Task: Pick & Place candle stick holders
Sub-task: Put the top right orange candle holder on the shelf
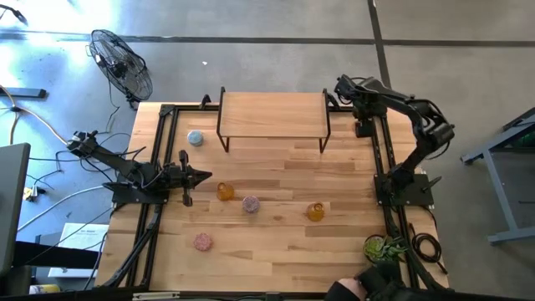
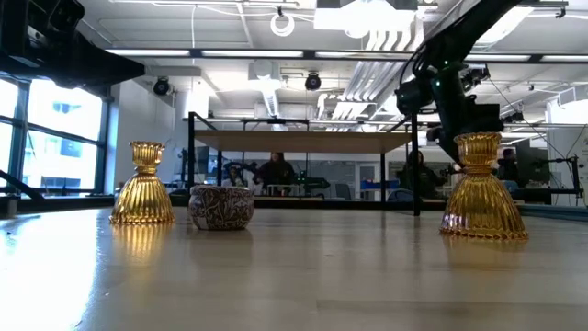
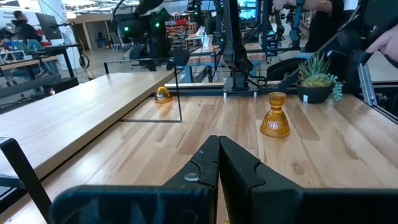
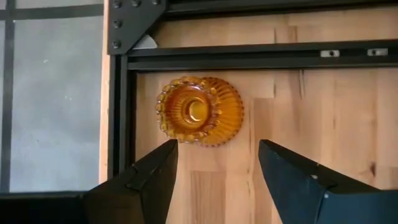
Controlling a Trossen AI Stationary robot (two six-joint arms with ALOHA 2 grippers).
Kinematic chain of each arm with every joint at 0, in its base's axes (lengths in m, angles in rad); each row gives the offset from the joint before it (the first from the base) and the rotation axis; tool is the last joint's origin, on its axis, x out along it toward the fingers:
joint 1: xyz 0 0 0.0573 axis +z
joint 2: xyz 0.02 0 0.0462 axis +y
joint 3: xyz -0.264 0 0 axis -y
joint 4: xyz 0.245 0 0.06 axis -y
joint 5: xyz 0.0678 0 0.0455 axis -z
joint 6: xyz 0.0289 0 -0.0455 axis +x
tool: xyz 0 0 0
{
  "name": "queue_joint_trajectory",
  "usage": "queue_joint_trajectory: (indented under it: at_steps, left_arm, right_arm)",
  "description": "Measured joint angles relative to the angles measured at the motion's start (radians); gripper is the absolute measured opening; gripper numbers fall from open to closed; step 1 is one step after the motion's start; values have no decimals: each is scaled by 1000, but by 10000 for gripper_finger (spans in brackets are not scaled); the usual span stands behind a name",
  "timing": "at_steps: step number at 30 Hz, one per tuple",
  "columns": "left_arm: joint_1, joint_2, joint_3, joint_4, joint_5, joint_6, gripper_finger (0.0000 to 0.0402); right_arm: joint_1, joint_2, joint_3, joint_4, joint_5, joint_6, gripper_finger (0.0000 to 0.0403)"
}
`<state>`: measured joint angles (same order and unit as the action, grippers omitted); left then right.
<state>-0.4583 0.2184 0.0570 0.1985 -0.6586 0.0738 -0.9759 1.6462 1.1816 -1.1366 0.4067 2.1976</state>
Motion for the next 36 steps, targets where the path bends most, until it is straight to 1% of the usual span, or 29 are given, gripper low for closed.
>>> queue_joint_trajectory:
  at_steps: [4, 7, 16, 20, 24, 30, 36]
  left_arm:
    - [0, 0, 0, 0, 0, 0, 4]
    - [0, 0, 0, 0, 0, 0, 4]
    - [0, 0, 0, 0, 0, 0, 4]
    - [0, 0, 0, 0, 0, 0, 4]
    - [0, 0, 0, 0, 0, 0, 4]
    - [0, 0, 0, 0, 0, 0, 4]
    - [0, 0, 0, 0, 0, 0, 4]
  right_arm:
    - [0, 5, 0, 52, 67, -30, 220]
    - [-5, 5, 0, 58, 83, -33, 220]
    - [-54, 5, 0, 57, 43, -90, 220]
    - [-68, 5, 0, 57, 7, -111, 220]
    - [-72, 5, -3, 58, 6, -113, 220]
    - [-75, 4, -69, 105, -3, -80, 220]
    - [-87, 4, -148, 225, -31, -78, 220]
